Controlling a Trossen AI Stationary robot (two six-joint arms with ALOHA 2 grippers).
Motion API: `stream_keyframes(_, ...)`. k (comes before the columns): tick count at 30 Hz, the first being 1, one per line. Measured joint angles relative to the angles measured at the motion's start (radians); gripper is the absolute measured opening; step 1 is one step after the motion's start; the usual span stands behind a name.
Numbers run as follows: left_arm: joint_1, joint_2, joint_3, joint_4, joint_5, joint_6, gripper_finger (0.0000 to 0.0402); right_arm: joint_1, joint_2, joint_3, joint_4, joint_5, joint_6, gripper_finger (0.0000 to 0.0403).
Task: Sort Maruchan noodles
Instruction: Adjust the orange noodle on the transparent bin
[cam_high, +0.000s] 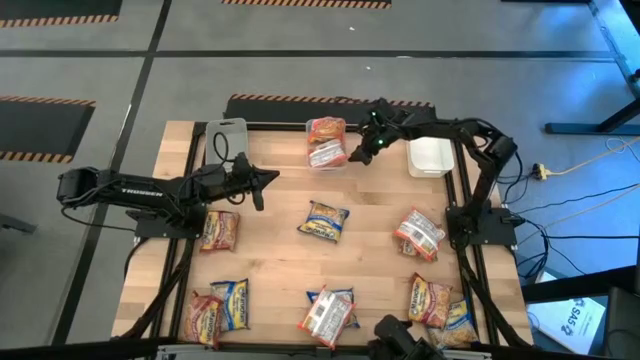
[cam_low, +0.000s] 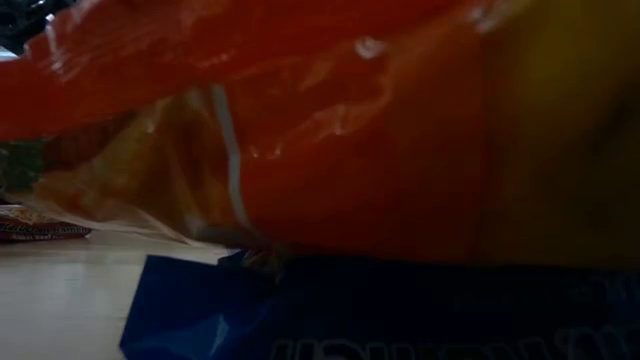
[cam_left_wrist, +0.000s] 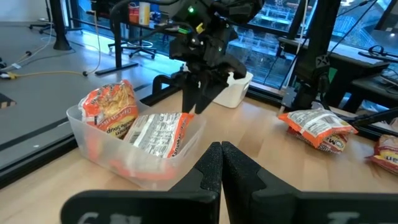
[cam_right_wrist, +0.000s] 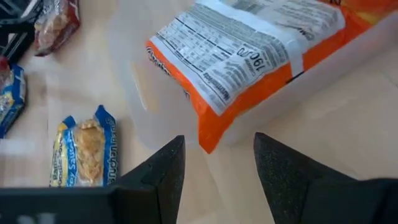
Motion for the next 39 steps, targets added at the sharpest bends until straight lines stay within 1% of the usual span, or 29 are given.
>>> stream_keyframes(5, 0.0, 0.0, 0.0, 0.001, 0.0, -0.003, 0.0, -0.001, 0.001, -0.001, 0.066, -0.028, 0.056, 0.0176)
stream_keyframes(12, 0.0, 0.0, 0.0, 0.001, 0.0, -0.004, 0.0, 0.037, 0.015, -0.002, 0.079, -0.016, 0.087, 0.0176)
stream_keyframes(13, 0.0, 0.0, 0.0, 0.001, 0.0, -0.003, 0.0, 0.049, 0.017, -0.002, 0.092, 0.004, 0.081, 0.0176)
stream_keyframes(17, 0.0, 0.0, 0.0, 0.001, 0.0, 0.001, 0.0, 0.098, 0.016, 0.002, 0.123, 0.167, -0.001, 0.0176)
stream_keyframes(20, 0.0, 0.0, 0.0, 0.001, 0.0, 0.003, 0.0, 0.117, 0.016, 0.011, 0.121, 0.215, -0.034, 0.0176)
stream_keyframes(24, 0.0, 0.0, 0.0, 0.001, 0.0, 0.003, 0.0, 0.148, 0.016, 0.016, 0.122, 0.351, -0.079, 0.0176)
stream_keyframes(28, 0.0, 0.0, 0.0, 0.001, 0.0, 0.003, 0.0, 0.173, 0.022, 0.018, 0.128, 0.422, -0.112, 0.0174)
stream_keyframes(30, 0.0, 0.0, 0.0, 0.002, 0.0, 0.003, 0.0, 0.186, 0.022, 0.018, 0.127, 0.461, -0.134, 0.0163)
stream_keyframes(32, 0.0, 0.0, 0.0, 0.002, 0.0, 0.003, 0.0, 0.196, 0.022, 0.018, 0.126, 0.499, -0.158, 0.014)
stream_keyframes(35, 0.0, 0.0, 0.0, 0.003, 0.0, 0.003, 0.0, 0.208, 0.022, 0.018, 0.125, 0.532, -0.193, 0.0092)
stream_keyframes(39, 0.0, 0.0, 0.0, 0.003, 0.0, 0.003, 0.0, 0.215, 0.022, 0.018, 0.129, 0.541, -0.227, 0.002)
